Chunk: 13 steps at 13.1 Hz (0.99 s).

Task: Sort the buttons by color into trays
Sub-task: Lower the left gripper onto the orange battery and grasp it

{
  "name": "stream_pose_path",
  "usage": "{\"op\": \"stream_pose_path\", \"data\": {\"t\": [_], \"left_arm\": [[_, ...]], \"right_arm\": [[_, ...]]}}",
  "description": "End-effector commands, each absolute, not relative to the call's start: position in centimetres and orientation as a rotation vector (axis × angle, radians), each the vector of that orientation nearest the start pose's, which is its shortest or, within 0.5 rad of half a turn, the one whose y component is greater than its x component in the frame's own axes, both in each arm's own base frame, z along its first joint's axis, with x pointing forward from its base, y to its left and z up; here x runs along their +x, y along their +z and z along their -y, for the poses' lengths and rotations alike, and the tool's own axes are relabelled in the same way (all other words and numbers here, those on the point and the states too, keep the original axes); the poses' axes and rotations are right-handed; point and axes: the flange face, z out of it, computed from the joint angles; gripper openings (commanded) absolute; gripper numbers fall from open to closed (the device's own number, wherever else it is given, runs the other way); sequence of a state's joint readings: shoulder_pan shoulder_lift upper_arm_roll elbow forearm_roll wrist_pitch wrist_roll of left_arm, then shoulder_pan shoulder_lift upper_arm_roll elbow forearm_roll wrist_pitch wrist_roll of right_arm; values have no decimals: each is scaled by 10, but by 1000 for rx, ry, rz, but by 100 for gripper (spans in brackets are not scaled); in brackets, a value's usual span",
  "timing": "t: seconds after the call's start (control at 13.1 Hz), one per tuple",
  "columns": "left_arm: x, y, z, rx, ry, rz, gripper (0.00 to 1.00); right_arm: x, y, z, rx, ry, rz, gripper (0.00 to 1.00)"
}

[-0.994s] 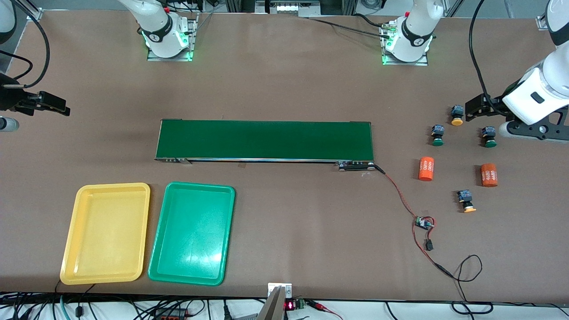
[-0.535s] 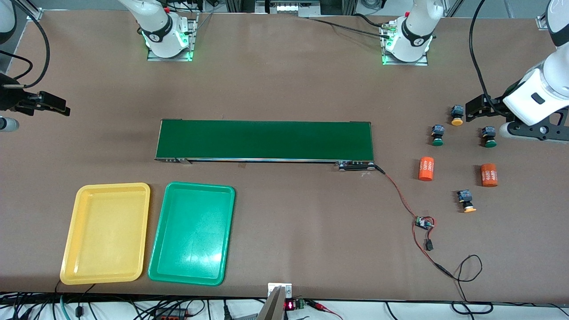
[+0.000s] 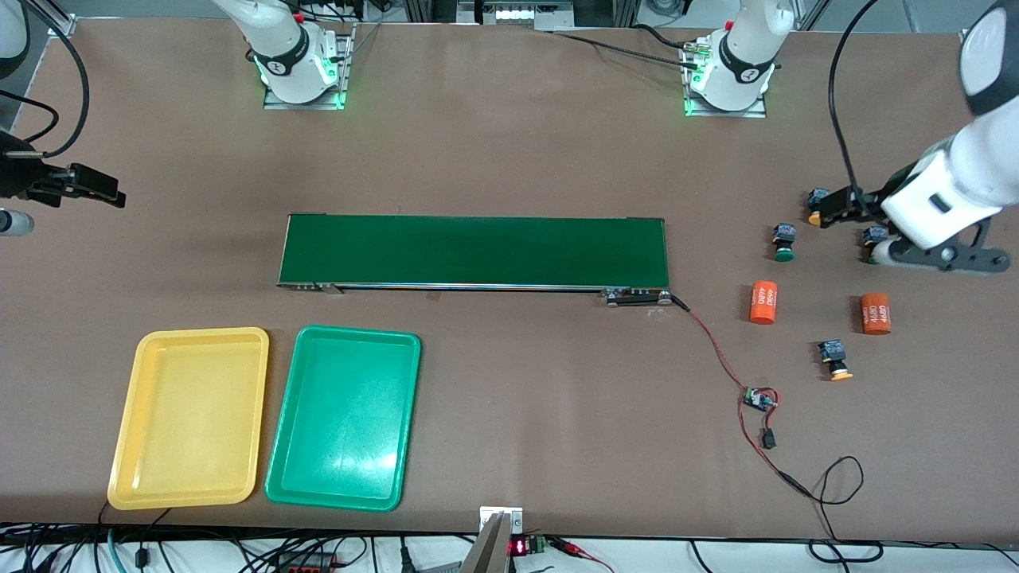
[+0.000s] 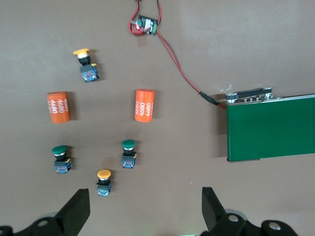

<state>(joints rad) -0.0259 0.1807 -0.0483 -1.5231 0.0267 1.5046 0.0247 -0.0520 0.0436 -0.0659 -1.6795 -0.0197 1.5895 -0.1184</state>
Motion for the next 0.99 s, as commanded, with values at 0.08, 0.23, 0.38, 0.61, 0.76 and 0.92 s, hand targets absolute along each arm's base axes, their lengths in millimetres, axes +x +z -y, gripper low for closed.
{"op": "stream_pose_path", "data": {"t": [0.08, 0.23, 0.38, 0.61, 0.76, 0.92], "left_arm": [[619, 471, 31, -3106, 487, -125, 100], [634, 438, 26, -3095, 507, -124, 100], [639, 384, 10, -3096, 517, -81, 100], [621, 310, -4, -3115, 408, -52, 100], [605, 265, -7, -3130, 286, -55, 100], [583, 225, -3, -3141, 159, -64, 100]], "right_arm": [[556, 554, 63, -3139, 212, -10, 100], [557, 555, 63, -3139, 202, -10, 100], [557, 554, 63, -3139, 202, -10, 100], [557, 554, 64, -3140, 197, -13, 100], [559, 551, 63, -3140, 183, -10, 100], [562, 547, 64, -3139, 180, -13, 100]]}}
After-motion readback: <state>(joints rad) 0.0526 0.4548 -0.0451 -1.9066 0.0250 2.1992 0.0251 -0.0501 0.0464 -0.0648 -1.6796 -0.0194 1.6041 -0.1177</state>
